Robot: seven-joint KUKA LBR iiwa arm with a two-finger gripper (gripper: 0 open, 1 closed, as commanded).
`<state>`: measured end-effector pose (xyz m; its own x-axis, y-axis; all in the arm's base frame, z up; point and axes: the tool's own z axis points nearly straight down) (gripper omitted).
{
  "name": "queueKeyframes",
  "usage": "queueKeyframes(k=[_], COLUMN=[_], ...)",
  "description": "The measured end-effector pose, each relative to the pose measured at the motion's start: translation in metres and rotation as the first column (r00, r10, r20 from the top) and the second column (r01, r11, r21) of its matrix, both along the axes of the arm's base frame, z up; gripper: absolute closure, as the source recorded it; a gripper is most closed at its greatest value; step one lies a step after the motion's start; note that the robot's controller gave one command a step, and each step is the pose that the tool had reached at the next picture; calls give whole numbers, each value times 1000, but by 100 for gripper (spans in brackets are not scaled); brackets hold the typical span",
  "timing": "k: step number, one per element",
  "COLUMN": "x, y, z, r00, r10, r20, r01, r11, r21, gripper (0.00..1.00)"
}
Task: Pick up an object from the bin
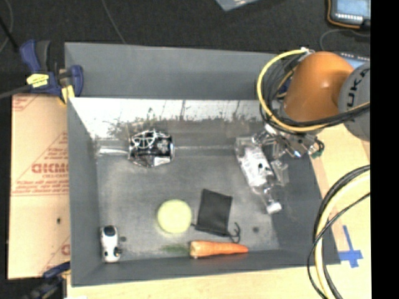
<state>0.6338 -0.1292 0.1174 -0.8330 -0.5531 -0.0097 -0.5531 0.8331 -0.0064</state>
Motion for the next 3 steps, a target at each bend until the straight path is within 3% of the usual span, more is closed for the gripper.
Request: queueKeyframes(k=[1,2,3], x=[14,14,21], y=[-14,-20,-24], z=[-13,-13,-19], r00=[998,996,985], r10=[-51,88,175], r20=[-22,3,-2], r01=[51,-88,-175], r11=[999,996,984], r21=[4,11,15], gripper=[0,0,0])
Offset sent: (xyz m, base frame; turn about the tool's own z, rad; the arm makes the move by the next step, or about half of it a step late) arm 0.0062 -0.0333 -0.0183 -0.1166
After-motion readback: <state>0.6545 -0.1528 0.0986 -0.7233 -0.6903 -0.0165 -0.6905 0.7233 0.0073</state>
